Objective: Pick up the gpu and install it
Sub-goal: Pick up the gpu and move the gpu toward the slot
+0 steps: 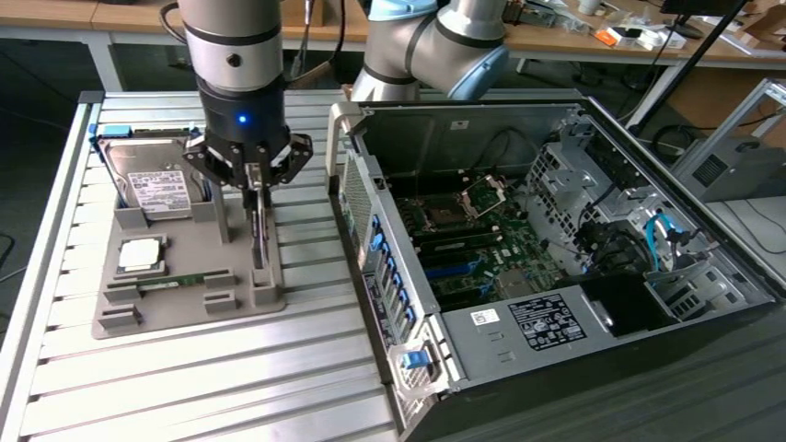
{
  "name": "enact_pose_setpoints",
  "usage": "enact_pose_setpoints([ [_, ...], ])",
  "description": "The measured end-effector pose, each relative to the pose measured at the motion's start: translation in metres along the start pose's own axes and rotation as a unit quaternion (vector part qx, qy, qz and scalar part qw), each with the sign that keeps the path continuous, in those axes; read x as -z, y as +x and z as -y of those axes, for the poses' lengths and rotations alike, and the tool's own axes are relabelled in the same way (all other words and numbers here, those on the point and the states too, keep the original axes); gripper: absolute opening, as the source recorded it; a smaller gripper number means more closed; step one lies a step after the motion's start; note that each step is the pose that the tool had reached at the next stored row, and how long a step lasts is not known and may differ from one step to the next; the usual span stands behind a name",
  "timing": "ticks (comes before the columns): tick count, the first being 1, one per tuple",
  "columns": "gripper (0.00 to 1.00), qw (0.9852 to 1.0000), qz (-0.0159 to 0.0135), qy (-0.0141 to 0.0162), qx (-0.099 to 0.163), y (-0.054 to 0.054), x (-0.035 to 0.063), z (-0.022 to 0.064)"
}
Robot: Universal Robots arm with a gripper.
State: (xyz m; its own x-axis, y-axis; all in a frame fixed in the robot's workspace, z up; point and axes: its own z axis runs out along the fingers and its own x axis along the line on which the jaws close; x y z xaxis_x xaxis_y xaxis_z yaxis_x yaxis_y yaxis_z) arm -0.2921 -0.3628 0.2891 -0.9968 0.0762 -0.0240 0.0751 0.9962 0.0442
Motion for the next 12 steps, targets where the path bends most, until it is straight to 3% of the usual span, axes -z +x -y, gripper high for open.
enact_pose_setpoints([
  [12,0.27,1.0,0.0,0.0,0.0,0.0,0.0128,-0.0006],
])
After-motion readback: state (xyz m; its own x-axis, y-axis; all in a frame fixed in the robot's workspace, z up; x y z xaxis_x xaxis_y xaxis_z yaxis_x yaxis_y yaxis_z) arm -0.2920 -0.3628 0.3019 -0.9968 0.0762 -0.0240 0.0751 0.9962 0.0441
